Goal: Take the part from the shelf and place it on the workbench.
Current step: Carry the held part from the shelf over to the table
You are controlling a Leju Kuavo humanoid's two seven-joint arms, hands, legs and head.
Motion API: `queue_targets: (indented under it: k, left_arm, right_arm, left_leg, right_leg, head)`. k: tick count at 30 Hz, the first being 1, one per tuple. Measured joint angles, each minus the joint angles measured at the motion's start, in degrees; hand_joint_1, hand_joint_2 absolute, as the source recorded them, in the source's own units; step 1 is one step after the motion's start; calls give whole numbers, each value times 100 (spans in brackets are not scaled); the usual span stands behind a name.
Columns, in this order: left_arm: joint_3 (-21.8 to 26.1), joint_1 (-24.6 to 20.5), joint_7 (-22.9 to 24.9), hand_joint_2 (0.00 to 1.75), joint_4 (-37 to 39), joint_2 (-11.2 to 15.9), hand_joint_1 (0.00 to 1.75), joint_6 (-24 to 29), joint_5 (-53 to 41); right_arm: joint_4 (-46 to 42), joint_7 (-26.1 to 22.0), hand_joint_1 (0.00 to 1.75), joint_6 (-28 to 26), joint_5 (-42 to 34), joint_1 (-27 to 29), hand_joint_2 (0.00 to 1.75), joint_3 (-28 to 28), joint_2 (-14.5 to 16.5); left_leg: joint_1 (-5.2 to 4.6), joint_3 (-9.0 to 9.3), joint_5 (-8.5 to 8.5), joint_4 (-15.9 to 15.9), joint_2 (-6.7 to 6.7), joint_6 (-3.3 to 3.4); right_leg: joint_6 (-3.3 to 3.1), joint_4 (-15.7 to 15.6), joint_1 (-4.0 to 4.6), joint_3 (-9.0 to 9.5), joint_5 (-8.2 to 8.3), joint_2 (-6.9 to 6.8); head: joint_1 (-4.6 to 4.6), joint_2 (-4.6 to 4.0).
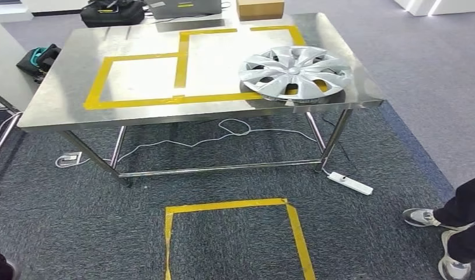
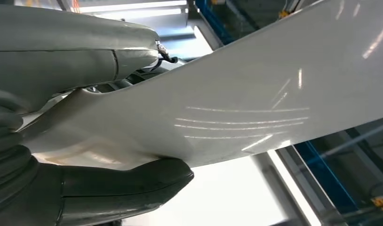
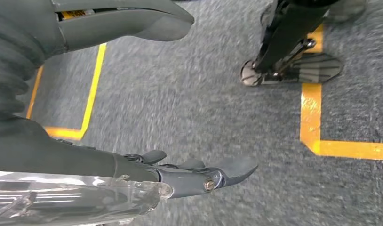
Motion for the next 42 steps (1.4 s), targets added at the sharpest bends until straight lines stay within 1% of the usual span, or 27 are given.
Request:
queue_targets:
  k: [1,2,3,4,5,6,7,8,10,12,16,23,25,27,28,29,31,32,33,34,35,36,37,38,39,40,42]
  left_arm:
    - [14,6,0,175,0,-2,175,-9,-15]
    - [28,18,0,175,0,-3,175,-23,-33]
    - [43,32,1,175,0,-3,175,-39,-52]
    - [58,45,2,175,0,-1,175,-55,-78]
    - [75,57,5,175,-2,1,175,-71,-104]
    - [90,69,14,175,-5,4,175,-85,-125]
    - [103,78,30,175,-9,8,175,-101,-145]
    - [115,87,53,175,-14,12,175,-124,-161]
    - [138,95,111,175,-21,23,175,-182,-182]
    - [153,88,166,175,-24,40,175,-249,-197]
    - [155,13,239,175,-24,75,175,-356,-318]
    - [150,-83,284,175,-23,145,175,-408,-466]
    - [146,-100,313,175,-22,182,175,-423,-524]
    - [141,-112,340,175,-23,209,175,-431,-560]
    - [139,-125,352,175,-24,213,175,-434,-568]
    - [138,-133,362,175,-23,213,175,-435,-570]
    - [133,-143,380,175,-21,209,175,-429,-562]
    - [128,-134,388,175,-20,204,175,-426,-554]
    - [123,-120,393,175,-19,200,175,-422,-536]
    - [119,-100,396,175,-17,196,175,-420,-505]
    - [118,-78,395,175,-17,194,175,-418,-470]
    - [120,-58,387,175,-19,193,175,-416,-432]
    - [122,-39,378,175,-20,191,175,-413,-400]
    - [126,-22,365,175,-22,187,175,-411,-382]
    - [132,-5,353,175,-25,185,175,-409,-372]
    - [137,11,345,175,-26,182,175,-408,-368]
    - [145,26,334,175,-26,179,175,-404,-367]
  right_arm:
    - [0,-7,0,5,-1,11,175,-1,1]
    - [1,-9,0,11,-3,19,175,-3,2]
    - [1,-11,0,19,-5,21,175,-4,5]
    - [2,-16,0,26,-8,15,175,-6,14]
    - [2,-26,0,32,-12,5,175,-7,27]
    - [2,-44,0,33,-22,-7,175,-8,43]
    - [2,-67,0,27,-44,-22,175,-10,59]
    - [2,-92,0,19,-78,-38,175,-16,73]
    - [2,-133,0,4,-159,-72,175,-47,91]
    - [3,-163,0,9,-209,-92,175,-80,114]
    - [7,-180,0,29,-218,-95,175,-105,163]
    - [11,-136,0,69,-225,-95,175,-113,214]
    - [15,-119,0,75,-228,-101,175,-116,242]
    - [17,-113,0,78,-231,-106,175,-119,267]
    - [17,-111,0,80,-232,-105,175,-125,270]
    - [17,-115,0,82,-233,-100,175,-134,270]
    - [17,-142,0,87,-233,-78,175,-161,270]
    - [18,-175,0,86,-231,-65,175,-173,270]
    - [19,-220,0,83,-228,-54,175,-181,270]
    - [19,-270,0,76,-226,-47,175,-186,270]
    - [20,-319,0,67,-222,-45,175,-189,270]
    - [29,-356,0,62,-219,-47,175,-191,283]
    - [38,-381,0,59,-216,-53,175,-192,295]
    - [47,-396,0,58,-211,-56,175,-193,306]
    - [57,-402,0,58,-208,-58,175,-195,315]
    - [57,-405,0,55,-204,-60,175,-196,312]
    - [56,-405,0,49,-199,-59,175,-196,310]
  left_leg:
    - [2,-202,-184,410,92,-11]
    - [6,-365,-298,741,130,-15]
    - [7,-437,-305,892,141,-12]
    - [7,-396,-205,821,149,-3]
    - [4,-240,-28,537,169,13]
    - [-1,-20,161,146,206,36]
    - [-16,196,286,-242,253,61]
    - [-25,358,358,-532,290,84]
    - [-34,469,363,-748,318,84]
    - [-33,472,373,-759,312,74]
    - [-41,474,363,-759,314,122]
    - [-46,472,351,-751,317,157]
    - [-55,489,343,-802,311,239]
    - [-36,584,400,-977,300,342]
    - [-13,638,441,-1065,295,367]
    - [7,671,465,-1108,286,366]
    - [36,686,452,-1112,249,348]
    - [54,695,430,-1105,221,325]
    - [81,707,402,-1091,191,291]
    - [119,726,365,-1067,163,245]
    - [157,745,318,-1020,143,183]
    - [178,746,261,-950,125,106]
    - [191,739,202,-876,110,41]
    - [188,727,156,-819,96,-5]
    - [180,717,133,-792,84,-28]
    - [188,721,125,-791,75,-28]
    - [203,700,86,-708,102,-32]
  right_leg:
    - [-19,0,13,0,-8,-96]
    - [-30,1,24,1,-16,-193]
    - [-38,1,32,4,-23,-286]
    - [-41,1,40,12,-31,-364]
    - [-37,1,45,26,-41,-426]
    - [-27,1,50,42,-54,-473]
    - [-5,5,63,36,-73,-514]
    - [16,6,76,31,-89,-545]
    - [-28,6,111,11,-127,-579]
    - [-72,-20,118,33,-118,-574]
    - [17,-100,112,67,-64,-564]
    - [71,-131,103,77,-38,-556]
    - [140,-191,86,136,-16,-570]
    - [212,-177,71,153,-36,-453]
    - [223,-7,70,68,-130,-348]
    - [230,306,60,-98,-275,-241]
    - [265,1074,34,-526,-564,-154]
    - [294,1297,14,-680,-586,-149]
    - [331,1299,-13,-726,-491,-150]
    - [373,1082,-48,-656,-302,-151]
    - [434,712,-95,-498,-85,-148]
    - [499,389,-130,-344,45,-115]
    - [497,172,-156,-221,99,-82]
    - [463,85,-170,-160,78,-55]
    - [392,116,-162,-155,14,-33]
    - [294,142,-156,-149,-11,-41]
    - [185,159,-134,-122,-52,-54]
  head:
    - [-10,0]
    - [-10,0]
    - [-10,0]
    - [-10,0]
    - [-10,0]
    - [-10,0]
    - [-10,0]
    - [-5,0]
    - [2,0]
    - [2,0]
    - [2,0]
    - [0,0]
    - [-6,0]
    - [2,0]
    - [12,0]
    - [25,0]
    - [35,0]
    - [34,0]
    - [34,0]
    - [34,0]
    - [35,0]
    - [55,0]
    - [77,0]
    - [76,0]
    - [63,0]
    - [37,0]
    - [-19,0]
